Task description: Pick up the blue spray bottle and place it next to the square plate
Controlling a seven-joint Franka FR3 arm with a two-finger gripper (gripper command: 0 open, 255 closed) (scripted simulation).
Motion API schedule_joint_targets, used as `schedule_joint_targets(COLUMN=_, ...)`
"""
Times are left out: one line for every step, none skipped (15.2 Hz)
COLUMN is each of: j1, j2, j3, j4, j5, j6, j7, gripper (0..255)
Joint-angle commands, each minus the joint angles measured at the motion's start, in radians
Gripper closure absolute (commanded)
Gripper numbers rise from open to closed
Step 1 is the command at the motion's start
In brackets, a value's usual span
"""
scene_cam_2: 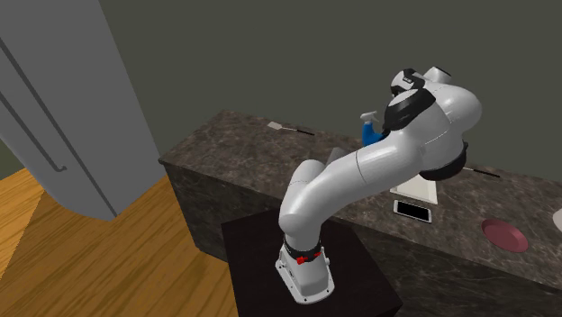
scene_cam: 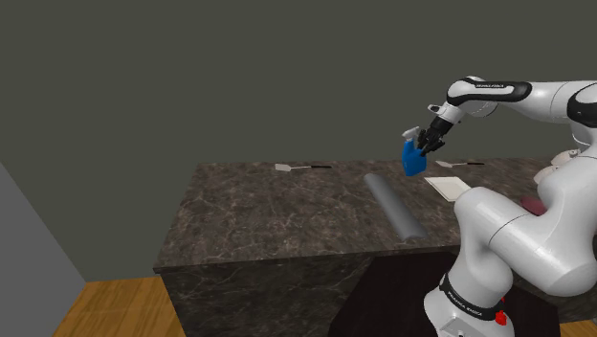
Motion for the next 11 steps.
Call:
schedule_joint_targets(j1=0.0, j2=-0.008, j3=-0.011, j4=-0.017, j5=-0.01, j6=0.022, j7=0.0, gripper=255)
schedule_joint_targets(j1=0.003, j2=-0.013, j3=-0.017, j4=-0.022, j5=-0.015, j6=0.031, j7=0.0, gripper=255)
schedule_joint_targets(j1=0.005, j2=-0.018, j3=-0.024, j4=-0.027, j5=-0.02, j6=0.04, j7=0.0, gripper=255)
schedule_joint_targets(j1=0.008, j2=-0.023, j3=-0.031, j4=-0.032, j5=-0.025, j6=0.05, j7=0.0, gripper=255)
schedule_joint_targets(j1=0.011, j2=-0.028, j3=-0.038, j4=-0.037, j5=-0.03, j6=0.059, j7=0.0, gripper=255)
schedule_joint_targets(j1=0.013, j2=-0.033, j3=-0.045, j4=-0.042, j5=-0.036, j6=0.068, j7=0.0, gripper=255)
schedule_joint_targets(j1=0.016, j2=-0.039, j3=-0.052, j4=-0.046, j5=-0.041, j6=0.077, j7=-0.001, gripper=255)
schedule_joint_targets(j1=0.019, j2=-0.044, j3=-0.059, j4=-0.05, j5=-0.046, j6=0.086, j7=-0.001, gripper=255)
schedule_joint_targets(j1=0.025, j2=-0.054, j3=-0.072, j4=-0.056, j5=-0.056, j6=0.101, j7=-0.001, gripper=255)
schedule_joint_targets(j1=0.025, j2=-0.054, j3=-0.072, j4=-0.056, j5=-0.056, j6=0.101, j7=-0.001, gripper=255)
schedule_joint_targets(j1=0.025, j2=-0.054, j3=-0.072, j4=-0.057, j5=-0.056, j6=0.101, j7=-0.001, gripper=255)
